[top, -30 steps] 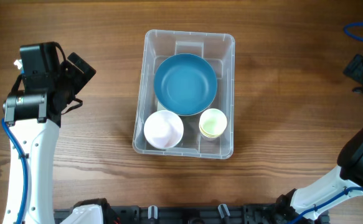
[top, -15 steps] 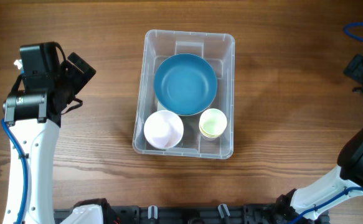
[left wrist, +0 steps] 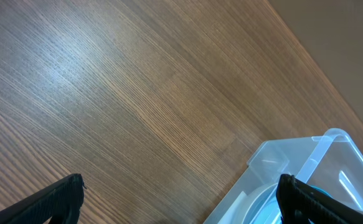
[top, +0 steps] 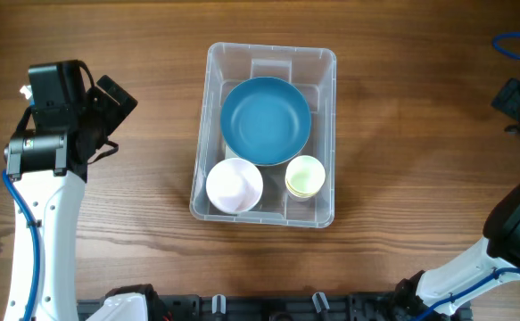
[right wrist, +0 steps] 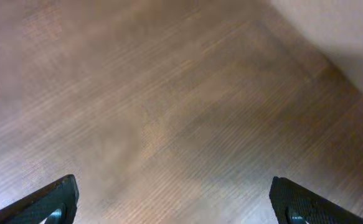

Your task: Pack container

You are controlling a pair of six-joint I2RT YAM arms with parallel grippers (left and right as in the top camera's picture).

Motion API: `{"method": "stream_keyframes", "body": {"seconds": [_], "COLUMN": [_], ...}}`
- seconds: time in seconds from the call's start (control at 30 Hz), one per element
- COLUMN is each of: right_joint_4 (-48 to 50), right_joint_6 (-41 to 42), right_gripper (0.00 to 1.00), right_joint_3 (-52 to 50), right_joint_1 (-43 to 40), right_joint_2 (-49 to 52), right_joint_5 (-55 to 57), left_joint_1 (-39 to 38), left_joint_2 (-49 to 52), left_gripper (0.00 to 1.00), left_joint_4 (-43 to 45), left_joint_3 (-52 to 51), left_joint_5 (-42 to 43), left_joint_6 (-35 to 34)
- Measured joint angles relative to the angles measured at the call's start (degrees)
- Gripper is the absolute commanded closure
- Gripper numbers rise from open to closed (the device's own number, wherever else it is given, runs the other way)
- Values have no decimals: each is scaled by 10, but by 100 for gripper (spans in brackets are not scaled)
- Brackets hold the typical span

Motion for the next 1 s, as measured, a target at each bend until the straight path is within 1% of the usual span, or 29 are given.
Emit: {"method": "stream_keyframes", "body": {"seconds": [0.07, 0.13, 0.2, 0.23, 0.3, 0.37, 0.4, 0.43, 0.53, 0.67, 0.73, 1.0], "right_joint_4": [47, 132, 202, 246, 277, 287, 287, 288, 251, 140, 88, -122], "right_joint_6": [10, 35, 70, 104, 156, 199, 226, 234, 254, 267, 271, 277], "right_gripper": [0, 0, 0, 0, 0, 0, 0, 0, 0, 0, 0, 0], "right_joint_3": [-1, -3, -2, -1, -1, -2, -2, -2, -1, 3, 5, 6], "right_joint_1": [0, 0, 1, 4, 12, 24, 40, 47, 73, 89, 89, 89], "right_joint_2": [0, 0, 0, -3, -18, -46, -93, -116, -229, -392, -457, -646], "right_joint_5": [-22, -59, -94, -119, -146, -159, -162, -162, -151, -130, -121, -110], "left_joint_1": [0, 0, 0, 0, 0, 0, 0, 0, 0, 0, 0, 0], "left_joint_2": [0, 0, 0, 0, 0, 0, 0, 0, 0, 0, 0, 0], "left_gripper": [0, 0, 0, 0, 0, 0, 0, 0, 0, 0, 0, 0], "left_joint_4": [0, 0, 0, 0, 0, 0, 0, 0, 0, -1, 0, -2], "left_joint_3": [0, 0, 0, 0, 0, 0, 0, 0, 0, 0, 0, 0], "left_joint_5": [0, 0, 0, 0, 0, 0, 0, 0, 0, 2, 2, 2], "left_joint_6": [0, 0, 0, 0, 0, 0, 0, 0, 0, 0, 0, 0]}}
